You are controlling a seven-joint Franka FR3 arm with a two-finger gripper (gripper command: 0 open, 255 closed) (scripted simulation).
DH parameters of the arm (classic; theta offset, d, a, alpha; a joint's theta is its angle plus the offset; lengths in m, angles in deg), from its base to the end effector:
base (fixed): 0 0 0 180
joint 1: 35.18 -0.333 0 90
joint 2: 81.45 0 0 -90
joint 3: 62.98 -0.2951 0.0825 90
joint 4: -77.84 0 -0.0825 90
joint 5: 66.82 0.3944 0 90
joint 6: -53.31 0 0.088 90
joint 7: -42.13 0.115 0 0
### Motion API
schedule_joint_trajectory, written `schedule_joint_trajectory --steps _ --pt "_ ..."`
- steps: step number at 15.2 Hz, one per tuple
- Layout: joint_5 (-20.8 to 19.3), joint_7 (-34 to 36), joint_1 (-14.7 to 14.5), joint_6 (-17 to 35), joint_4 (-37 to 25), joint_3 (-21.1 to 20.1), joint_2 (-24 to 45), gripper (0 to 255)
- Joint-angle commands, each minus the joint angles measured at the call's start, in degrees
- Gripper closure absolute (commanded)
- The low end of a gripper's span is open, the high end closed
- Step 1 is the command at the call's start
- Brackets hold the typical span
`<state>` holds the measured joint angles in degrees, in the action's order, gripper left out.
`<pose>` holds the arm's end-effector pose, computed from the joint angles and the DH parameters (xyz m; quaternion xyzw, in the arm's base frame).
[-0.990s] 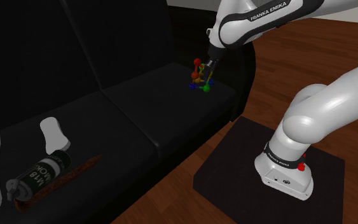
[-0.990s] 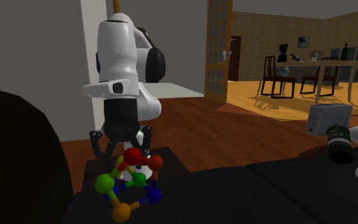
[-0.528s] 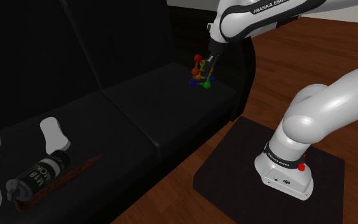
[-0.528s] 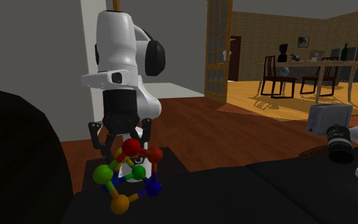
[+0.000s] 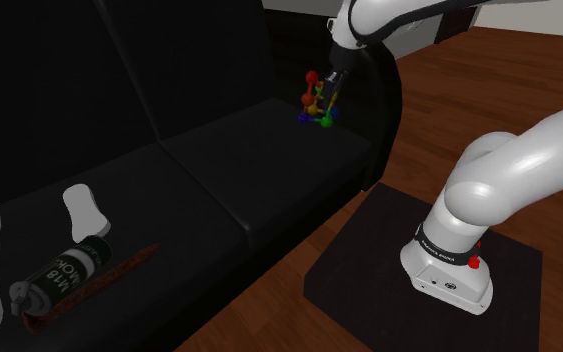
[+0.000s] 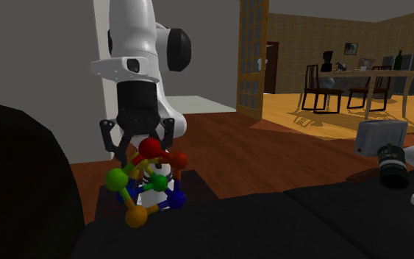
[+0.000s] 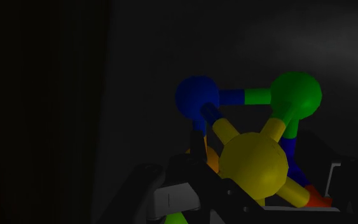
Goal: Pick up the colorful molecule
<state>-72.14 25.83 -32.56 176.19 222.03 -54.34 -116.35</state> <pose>0.4030 -0.0862 0.4758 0.9906 0.0725 0.1136 0.0251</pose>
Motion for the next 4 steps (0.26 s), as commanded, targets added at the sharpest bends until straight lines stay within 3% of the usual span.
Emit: schedule_joint_trajectory --steps 1,4 --pt "0.10 -0.03 -0.04 -1.75 -1.52 -0.11 -0.27 255" --pt "0.15 -0.04 -0.07 -2.67 -2.32 -0.17 -0.38 255"
